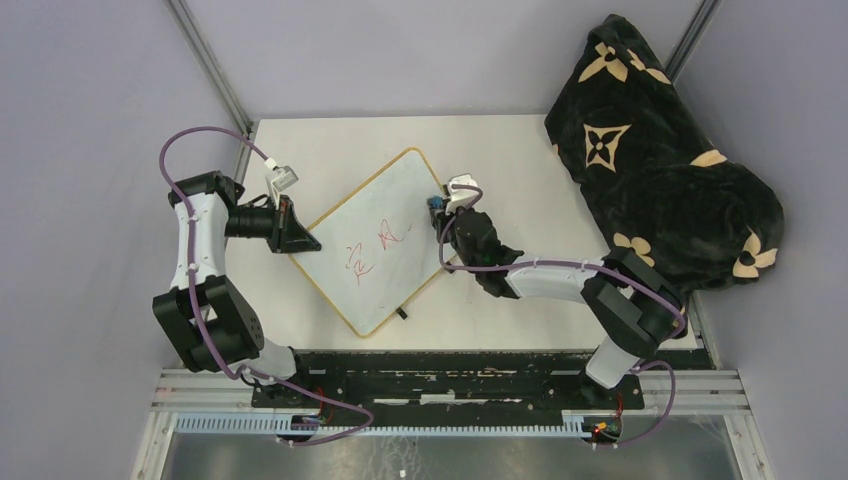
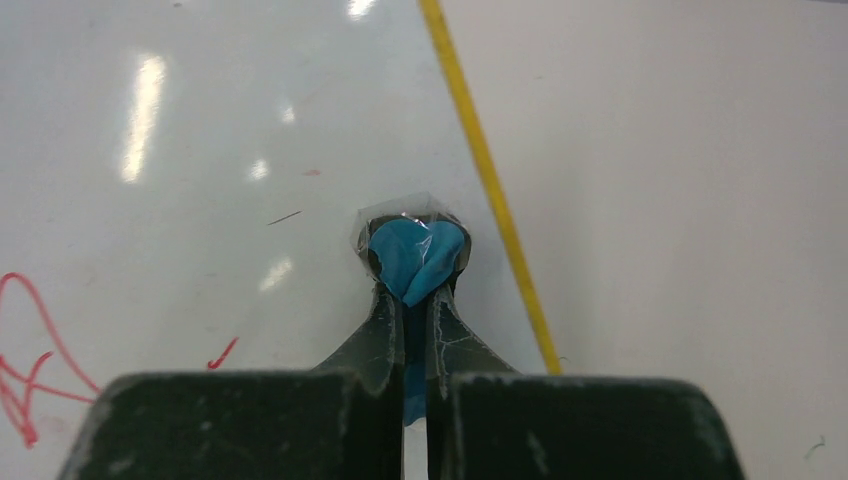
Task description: Erase the whiteboard
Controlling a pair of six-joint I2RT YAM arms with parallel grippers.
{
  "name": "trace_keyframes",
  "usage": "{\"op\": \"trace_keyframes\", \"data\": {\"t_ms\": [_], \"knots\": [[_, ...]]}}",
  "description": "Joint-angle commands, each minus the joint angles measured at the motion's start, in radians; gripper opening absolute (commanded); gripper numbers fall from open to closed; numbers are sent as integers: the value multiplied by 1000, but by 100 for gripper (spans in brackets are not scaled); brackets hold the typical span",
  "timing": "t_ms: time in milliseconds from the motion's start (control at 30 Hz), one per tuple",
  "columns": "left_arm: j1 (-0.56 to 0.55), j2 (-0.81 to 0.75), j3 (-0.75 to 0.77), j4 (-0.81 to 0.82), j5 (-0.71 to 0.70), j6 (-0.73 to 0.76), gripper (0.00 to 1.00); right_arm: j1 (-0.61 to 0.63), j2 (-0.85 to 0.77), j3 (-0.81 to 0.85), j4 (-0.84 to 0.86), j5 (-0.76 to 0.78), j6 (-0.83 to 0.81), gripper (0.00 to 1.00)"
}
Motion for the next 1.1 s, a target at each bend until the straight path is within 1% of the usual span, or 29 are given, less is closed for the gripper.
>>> {"op": "trace_keyframes", "data": {"t_ms": [0, 67, 200, 300, 633, 767, 867, 933, 1067], "knots": [[-14, -21, -12, 48, -57, 97, 3, -47, -43, 1, -43, 18, 12, 1], [-14, -21, -12, 49, -57, 98, 3, -48, -47, 4, -50, 1, 16, 1], [-13, -17, -11, 49, -52, 96, 3, -25, -29, 17, -39, -83, 56, 1], [-14, -17, -11, 49, -50, 96, 3, 40, 0, 46, -35, -55, 38, 1], [-13, -20, -14, 49, -55, 94, 3, 199, 98, 117, 1, -49, 41, 1], [-15, -22, -13, 49, -53, 94, 3, 230, 110, 120, 14, -35, 43, 1], [-15, -22, -14, 48, -58, 94, 3, 230, 101, 94, 22, 15, 37, 1], [-15, -21, -15, 48, -57, 95, 3, 228, 83, 75, 11, 93, 22, 1], [-15, -21, -14, 49, -56, 94, 3, 196, 19, 25, -18, 172, 2, 1]]}}
